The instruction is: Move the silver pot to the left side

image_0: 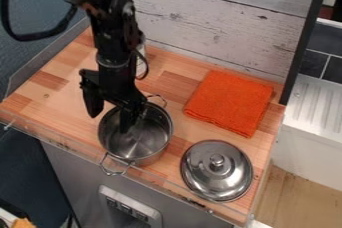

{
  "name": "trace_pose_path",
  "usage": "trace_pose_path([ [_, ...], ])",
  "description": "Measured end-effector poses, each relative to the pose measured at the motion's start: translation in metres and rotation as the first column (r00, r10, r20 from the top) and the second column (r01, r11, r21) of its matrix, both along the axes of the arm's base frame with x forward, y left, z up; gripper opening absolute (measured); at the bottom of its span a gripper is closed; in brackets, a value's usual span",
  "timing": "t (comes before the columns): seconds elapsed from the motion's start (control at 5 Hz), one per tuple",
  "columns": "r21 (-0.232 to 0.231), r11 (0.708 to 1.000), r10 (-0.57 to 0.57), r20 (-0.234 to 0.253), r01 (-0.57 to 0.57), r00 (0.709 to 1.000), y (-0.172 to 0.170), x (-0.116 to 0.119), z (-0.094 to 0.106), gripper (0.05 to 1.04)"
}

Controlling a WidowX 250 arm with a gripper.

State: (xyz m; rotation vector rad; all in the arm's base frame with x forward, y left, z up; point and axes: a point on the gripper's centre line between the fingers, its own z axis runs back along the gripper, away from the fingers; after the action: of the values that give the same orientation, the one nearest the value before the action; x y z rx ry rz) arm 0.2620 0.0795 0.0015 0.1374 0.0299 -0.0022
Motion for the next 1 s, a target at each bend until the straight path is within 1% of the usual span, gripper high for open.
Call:
trace_pose_path([
  [0.2,0.007,1.0,0.005,0.005,-0.005,1.0,0.001,0.0,0.0,0.581],
  [0.4,0.005,1.0,-0.007,0.003,0.007,1.0,0.001,0.0,0.0,0.288],
  [0.6,-0.006,1.0,-0.005,0.01,0.006,1.0,0.0,0.0,0.005,0.13],
  [0.8,-0.006,1.0,0.002,0.025,-0.002,1.0,0.007,0.002,0.018,0.084],
  [1.0,-0.021,0.998,0.067,0.053,-0.066,0.996,0.035,0.011,0.037,0.073],
])
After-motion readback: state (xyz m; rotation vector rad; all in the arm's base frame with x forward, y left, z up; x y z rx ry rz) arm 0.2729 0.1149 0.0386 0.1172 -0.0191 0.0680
